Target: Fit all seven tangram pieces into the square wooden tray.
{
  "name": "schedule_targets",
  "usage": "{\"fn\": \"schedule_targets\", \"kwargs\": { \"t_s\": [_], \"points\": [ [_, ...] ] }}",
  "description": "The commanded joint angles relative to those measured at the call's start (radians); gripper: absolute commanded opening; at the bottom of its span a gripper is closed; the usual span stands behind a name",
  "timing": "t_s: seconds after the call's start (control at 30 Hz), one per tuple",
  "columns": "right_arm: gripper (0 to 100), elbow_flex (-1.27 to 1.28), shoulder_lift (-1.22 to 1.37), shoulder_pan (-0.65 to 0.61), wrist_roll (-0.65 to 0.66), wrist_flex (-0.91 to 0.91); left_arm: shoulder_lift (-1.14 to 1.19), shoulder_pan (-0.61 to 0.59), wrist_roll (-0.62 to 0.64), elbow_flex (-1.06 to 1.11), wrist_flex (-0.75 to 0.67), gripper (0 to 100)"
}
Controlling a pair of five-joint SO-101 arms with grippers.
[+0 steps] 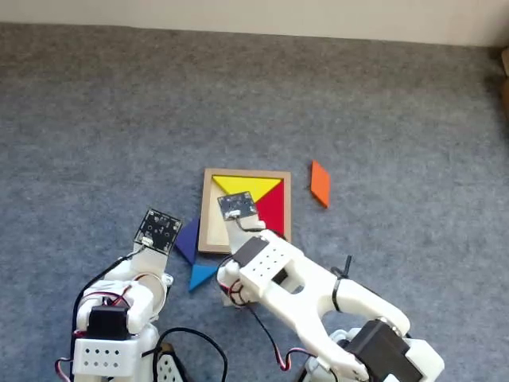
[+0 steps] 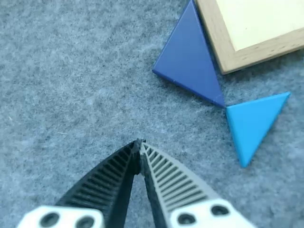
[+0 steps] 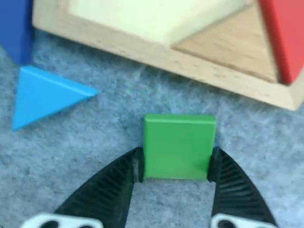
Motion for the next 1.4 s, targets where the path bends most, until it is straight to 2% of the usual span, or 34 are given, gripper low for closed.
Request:
{"fn": "schedule_targets", "kwargs": {
  "t_s": [0.0,0.17,0.4,0.77,0.9,1.17,1.27,1.37],
  "points": [
    [13.6,0.013,-0.007,0.07,0.063,0.024,-0.05,-0.008,-0.012,0.019,0.005,1],
    [6.3,0.013,-0.018,0.085,0.126,0.038,-0.05,-0.008,-0.012,0.019,0.005,1],
    [6.3,-0.094,-0.059,0.09,0.23,0.225,-0.05,-0.008,-0.012,0.019,0.005,1],
    [6.0,-0.124,-0.266,0.09,0.358,0.225,-0.05,-0.008,-0.012,0.019,0.005,1],
    [6.0,-0.113,-0.286,0.093,0.4,0.062,-0.05,-0.008,-0.012,0.019,0.005,1],
    [6.0,-0.028,-0.16,0.225,0.463,-0.395,-0.05,-0.008,-0.012,0.019,0.005,1],
    [6.3,-0.021,-0.091,0.234,0.505,-0.469,-0.05,-0.008,-0.012,0.019,0.005,1],
    [6.3,-0.027,-0.038,0.231,0.531,-0.469,-0.05,-0.008,-0.012,0.019,0.005,1]
  ]
}}
